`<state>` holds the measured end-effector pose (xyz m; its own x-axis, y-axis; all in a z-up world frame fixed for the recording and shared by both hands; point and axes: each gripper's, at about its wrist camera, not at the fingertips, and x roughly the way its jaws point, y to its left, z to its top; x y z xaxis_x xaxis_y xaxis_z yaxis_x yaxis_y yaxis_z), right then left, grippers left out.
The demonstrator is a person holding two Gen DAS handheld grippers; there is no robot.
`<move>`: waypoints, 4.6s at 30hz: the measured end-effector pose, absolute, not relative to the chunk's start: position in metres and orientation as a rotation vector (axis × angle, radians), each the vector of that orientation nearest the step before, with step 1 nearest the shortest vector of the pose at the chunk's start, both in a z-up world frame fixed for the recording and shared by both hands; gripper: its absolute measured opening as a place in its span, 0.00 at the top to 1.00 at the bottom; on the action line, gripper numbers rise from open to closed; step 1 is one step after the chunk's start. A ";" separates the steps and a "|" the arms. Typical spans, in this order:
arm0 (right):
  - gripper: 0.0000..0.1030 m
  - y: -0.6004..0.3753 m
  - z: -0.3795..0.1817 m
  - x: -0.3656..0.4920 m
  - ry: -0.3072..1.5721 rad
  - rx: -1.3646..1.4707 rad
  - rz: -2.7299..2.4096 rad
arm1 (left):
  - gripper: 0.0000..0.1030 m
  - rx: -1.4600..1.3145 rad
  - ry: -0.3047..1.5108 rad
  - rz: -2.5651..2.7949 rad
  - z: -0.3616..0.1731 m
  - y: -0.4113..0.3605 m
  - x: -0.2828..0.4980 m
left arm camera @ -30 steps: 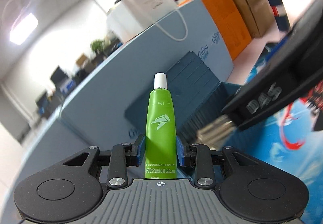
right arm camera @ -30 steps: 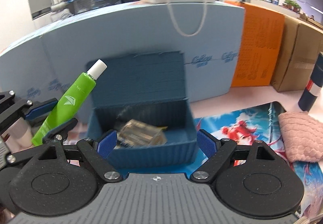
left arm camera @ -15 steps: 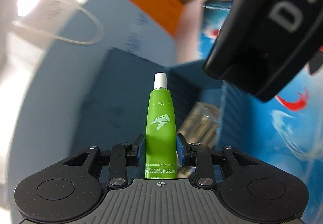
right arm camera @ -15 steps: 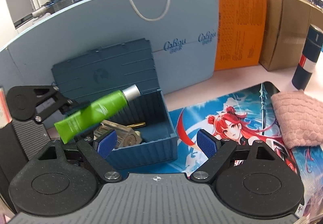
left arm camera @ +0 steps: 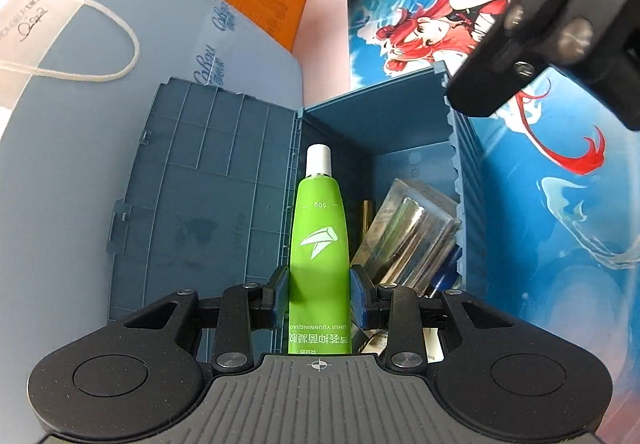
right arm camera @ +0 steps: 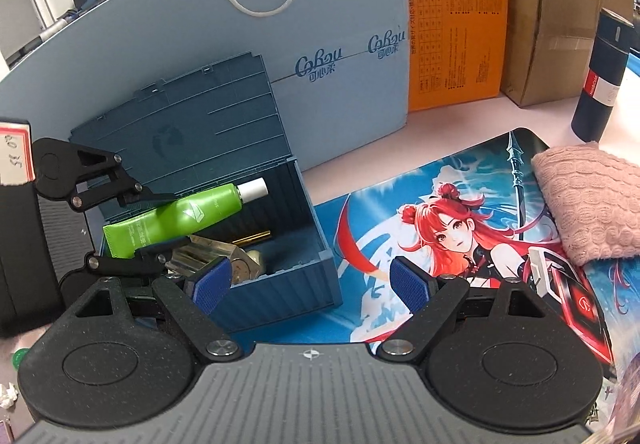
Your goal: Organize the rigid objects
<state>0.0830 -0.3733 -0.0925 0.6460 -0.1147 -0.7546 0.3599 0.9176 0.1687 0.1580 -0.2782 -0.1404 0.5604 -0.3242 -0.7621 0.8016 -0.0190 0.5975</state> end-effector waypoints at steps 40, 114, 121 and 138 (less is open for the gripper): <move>0.01 -0.358 -0.074 0.082 0.741 0.239 -0.243 | 0.33 0.640 0.648 -0.617 -0.094 -0.222 0.129; 0.00 -0.281 -0.046 0.016 0.592 0.105 -0.144 | 0.00 0.082 0.582 -0.109 -0.046 -0.088 0.031; 0.00 -0.282 -0.045 0.012 0.601 0.107 -0.133 | 0.00 0.074 0.581 -0.095 -0.043 -0.091 0.029; 0.00 -0.289 -0.037 -0.008 0.569 0.107 -0.132 | 0.00 0.068 0.566 -0.077 -0.036 -0.095 0.018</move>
<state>-0.0080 -0.2885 -0.0370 0.8344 -0.0948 -0.5430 0.1537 0.9860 0.0641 0.0182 -0.0951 -0.0358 0.8414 -0.0542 -0.5377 0.0914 0.9949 0.0427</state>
